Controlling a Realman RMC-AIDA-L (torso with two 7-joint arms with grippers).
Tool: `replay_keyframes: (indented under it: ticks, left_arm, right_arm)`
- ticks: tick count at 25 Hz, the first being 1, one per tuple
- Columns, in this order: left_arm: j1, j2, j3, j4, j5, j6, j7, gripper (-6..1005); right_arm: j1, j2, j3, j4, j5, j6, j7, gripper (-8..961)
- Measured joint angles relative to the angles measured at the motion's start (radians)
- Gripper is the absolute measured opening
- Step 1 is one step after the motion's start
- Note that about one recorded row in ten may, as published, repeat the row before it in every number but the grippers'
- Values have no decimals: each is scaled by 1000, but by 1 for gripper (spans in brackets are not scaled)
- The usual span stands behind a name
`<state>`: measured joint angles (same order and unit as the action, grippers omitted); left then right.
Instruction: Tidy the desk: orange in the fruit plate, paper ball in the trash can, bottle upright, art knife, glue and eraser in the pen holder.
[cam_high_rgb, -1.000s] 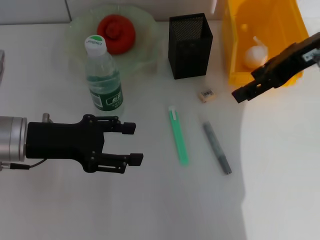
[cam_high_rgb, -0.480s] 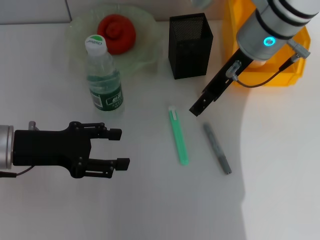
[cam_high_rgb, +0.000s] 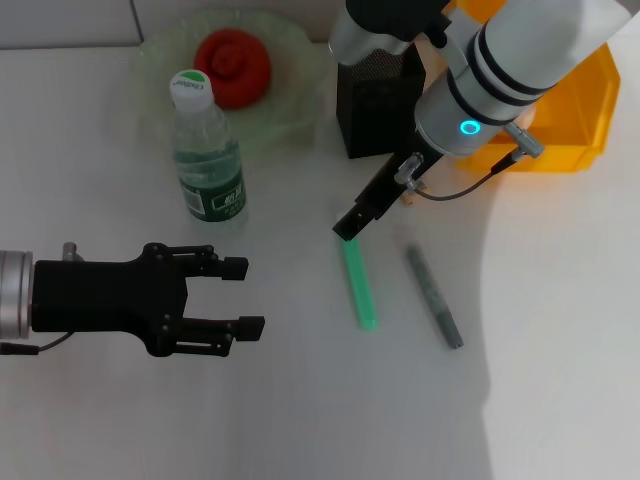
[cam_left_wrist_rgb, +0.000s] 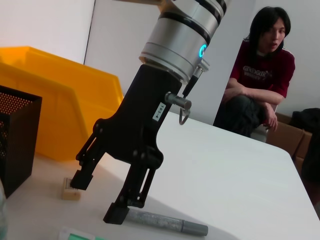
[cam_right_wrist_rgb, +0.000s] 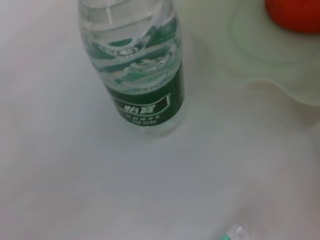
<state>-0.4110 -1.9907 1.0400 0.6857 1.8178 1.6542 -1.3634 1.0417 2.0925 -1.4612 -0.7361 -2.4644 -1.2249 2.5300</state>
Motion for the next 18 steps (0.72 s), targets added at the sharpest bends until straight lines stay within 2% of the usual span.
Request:
replay_keyframes:
  ticks: [8, 18]
  left_arm:
    - [0, -5, 0, -7, 0, -3, 0, 783]
    - [0, -14, 0, -9, 0, -8, 0, 783]
  right_arm:
    - [3, 0, -161, 60, 90, 166, 54, 842]
    - [-3, 0, -266, 72, 135, 209, 124, 842]
